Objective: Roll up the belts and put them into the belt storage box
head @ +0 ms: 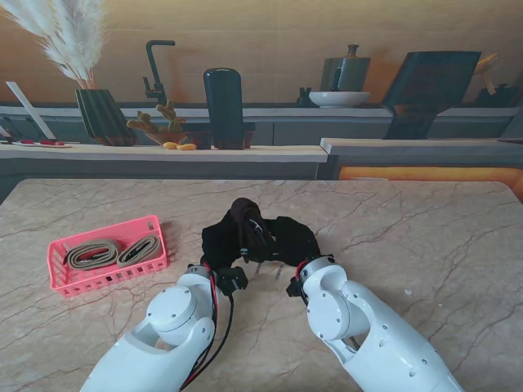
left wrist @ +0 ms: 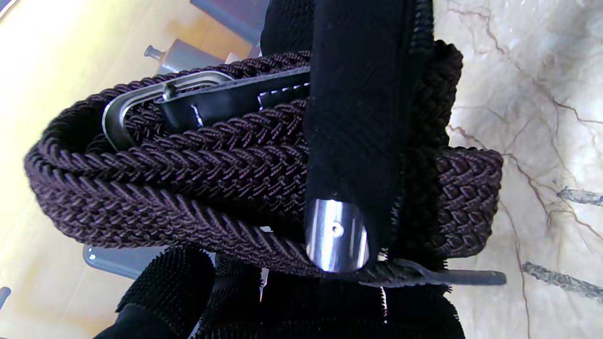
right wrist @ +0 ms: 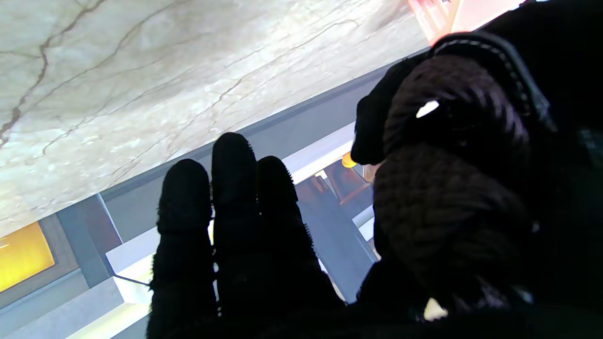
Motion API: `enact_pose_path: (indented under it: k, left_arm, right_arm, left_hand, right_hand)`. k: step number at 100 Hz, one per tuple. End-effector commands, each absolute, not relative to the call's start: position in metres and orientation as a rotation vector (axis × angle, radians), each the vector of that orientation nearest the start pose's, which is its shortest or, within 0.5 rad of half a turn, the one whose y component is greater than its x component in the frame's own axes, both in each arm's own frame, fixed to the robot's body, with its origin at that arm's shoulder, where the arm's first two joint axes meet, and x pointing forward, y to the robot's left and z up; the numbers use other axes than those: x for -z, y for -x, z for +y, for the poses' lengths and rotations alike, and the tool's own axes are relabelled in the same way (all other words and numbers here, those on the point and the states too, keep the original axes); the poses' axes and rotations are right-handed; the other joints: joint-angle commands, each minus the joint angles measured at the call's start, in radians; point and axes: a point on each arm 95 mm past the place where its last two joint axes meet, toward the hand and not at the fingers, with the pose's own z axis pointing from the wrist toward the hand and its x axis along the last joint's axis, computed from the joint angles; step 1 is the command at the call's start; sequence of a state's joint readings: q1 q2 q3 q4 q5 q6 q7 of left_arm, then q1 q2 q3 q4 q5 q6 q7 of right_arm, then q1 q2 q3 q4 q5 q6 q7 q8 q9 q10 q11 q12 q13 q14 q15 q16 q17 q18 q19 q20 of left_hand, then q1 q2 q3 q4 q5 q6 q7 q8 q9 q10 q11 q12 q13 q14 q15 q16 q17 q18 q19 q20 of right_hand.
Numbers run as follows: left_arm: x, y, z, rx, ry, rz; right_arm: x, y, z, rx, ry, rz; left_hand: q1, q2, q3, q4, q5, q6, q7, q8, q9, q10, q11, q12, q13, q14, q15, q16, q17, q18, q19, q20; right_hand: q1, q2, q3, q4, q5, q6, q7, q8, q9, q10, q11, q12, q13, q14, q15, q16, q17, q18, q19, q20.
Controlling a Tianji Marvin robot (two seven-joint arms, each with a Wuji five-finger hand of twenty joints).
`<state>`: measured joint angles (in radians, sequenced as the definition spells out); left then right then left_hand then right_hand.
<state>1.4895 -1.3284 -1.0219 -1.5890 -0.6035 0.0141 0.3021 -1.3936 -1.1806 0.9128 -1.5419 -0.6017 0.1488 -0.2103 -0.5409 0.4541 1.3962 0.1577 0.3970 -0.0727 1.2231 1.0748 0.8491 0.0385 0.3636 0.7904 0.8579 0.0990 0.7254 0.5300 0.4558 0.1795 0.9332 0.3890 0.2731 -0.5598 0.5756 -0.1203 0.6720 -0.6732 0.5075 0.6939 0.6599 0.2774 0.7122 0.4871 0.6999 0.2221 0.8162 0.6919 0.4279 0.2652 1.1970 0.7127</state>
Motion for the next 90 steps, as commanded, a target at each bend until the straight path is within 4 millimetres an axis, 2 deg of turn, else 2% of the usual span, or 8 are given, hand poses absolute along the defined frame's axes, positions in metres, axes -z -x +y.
enact_pose_path:
  k: [1,22,30,44,55,59,72,90]
  left_arm:
    - [0.331,-0.393,-0.122,2.191,2.743,-0.095]
    - [0.336,-0.394,-0.128,2.186,2.670,0.025]
    - [0.338,-0.393,-0.130,2.192,2.654,0.051]
    - [0.340,-0.393,-0.133,2.200,2.614,0.104]
    - [0.341,-0.395,-0.133,2.197,2.562,0.124]
    - [0.341,-0.395,-0.133,2.194,2.554,0.123]
    - [0.342,-0.397,-0.130,2.205,2.512,0.131]
    - [0.343,-0.402,-0.125,2.231,2.466,0.169]
  right_arm:
    - [0.311,-0.419,0.093,2.522,2.040,-1.675]
    - [0.310,-0.420,0.102,2.487,2.019,-1.537]
    - [0.310,-0.421,0.108,2.477,2.027,-1.477]
    - [0.314,-0.425,0.119,2.462,2.054,-1.402]
    - [0.319,-0.427,0.128,2.406,2.077,-1.327]
    - [0.319,-0.428,0.130,2.398,2.082,-1.298]
    - [0.318,-0.430,0.134,2.356,2.146,-1.157]
    - [0.314,-0.431,0.127,2.244,2.264,-0.895]
  left_hand:
    - [0.014,0.244,0.033,-0.018,-0.011,-0.038,0.052,0.016,0.098,-0.006,0.196,0.093,0.082,0.024,0.064,0.011,0.013,-0.020,0.036,0.018]
    - [0.018,0.244,0.024,-0.017,-0.023,-0.025,0.049,0.015,0.084,0.001,0.196,0.086,0.064,0.031,0.066,0.011,-0.006,-0.010,0.050,0.027]
    - [0.013,0.244,0.020,-0.020,-0.027,-0.024,0.045,0.009,0.080,0.000,0.194,0.078,0.052,0.031,0.064,0.009,-0.017,-0.005,0.052,0.030]
    - [0.017,0.244,0.017,-0.029,-0.033,-0.012,0.044,0.000,0.070,0.011,0.194,0.073,0.035,0.038,0.068,0.008,-0.036,0.007,0.061,0.039]
    - [0.016,0.244,0.011,-0.027,-0.044,0.001,0.044,-0.002,0.056,0.014,0.199,0.068,0.019,0.043,0.073,0.008,-0.051,0.019,0.072,0.049]
    - [0.010,0.244,0.007,-0.031,-0.051,0.009,0.040,-0.008,0.046,0.018,0.198,0.065,0.005,0.049,0.072,0.007,-0.063,0.025,0.073,0.053]
    - [-0.060,0.244,-0.009,-0.043,-0.109,0.050,-0.007,-0.174,-0.086,0.038,0.252,-0.054,-0.089,0.067,0.037,0.006,-0.120,0.039,0.073,0.077]
    - [-0.148,0.244,-0.025,-0.050,-0.139,0.075,-0.159,-0.344,-0.233,0.048,0.252,-0.234,-0.216,0.077,-0.044,-0.002,-0.191,0.046,0.050,0.089]
  right_hand:
    - [0.044,0.027,-0.011,0.020,-0.167,0.731,-0.087,-0.021,-0.021,-0.009,-0.006,-0.010,0.028,-0.019,-0.016,-0.017,0.026,-0.015,0.017,0.010]
    - [0.168,0.073,-0.025,0.044,-0.172,0.727,-0.055,-0.029,-0.012,-0.020,0.006,-0.017,0.055,-0.032,-0.032,-0.036,0.057,-0.026,0.017,-0.003]
    - [0.172,0.094,0.137,0.040,-0.136,0.702,-0.007,-0.041,0.025,-0.023,0.006,-0.030,0.078,-0.026,-0.024,-0.038,0.071,-0.019,0.026,-0.006]
    - [0.239,0.168,0.161,0.043,-0.056,0.663,0.048,-0.048,0.103,-0.040,0.003,-0.042,0.119,-0.019,-0.016,-0.042,0.084,-0.006,0.038,-0.009]
    - [0.417,0.191,0.086,-0.020,-0.070,0.613,0.311,-0.281,0.193,-0.057,-0.004,-0.051,0.154,-0.019,-0.016,-0.052,0.088,0.000,0.044,-0.027]
    - [0.483,0.209,0.092,-0.023,-0.039,0.586,0.371,-0.306,0.249,-0.066,0.006,-0.050,0.178,-0.022,-0.011,-0.052,0.097,0.000,0.048,-0.028]
    - [0.576,0.213,0.175,-0.034,0.051,0.501,0.463,-0.282,0.344,-0.086,0.044,-0.036,0.248,-0.041,0.028,-0.045,0.121,0.000,0.054,-0.039]
    - [0.579,0.233,0.266,-0.057,0.087,0.415,0.482,-0.108,0.331,-0.071,0.146,0.016,0.226,-0.048,0.142,0.013,0.091,-0.008,0.056,-0.041]
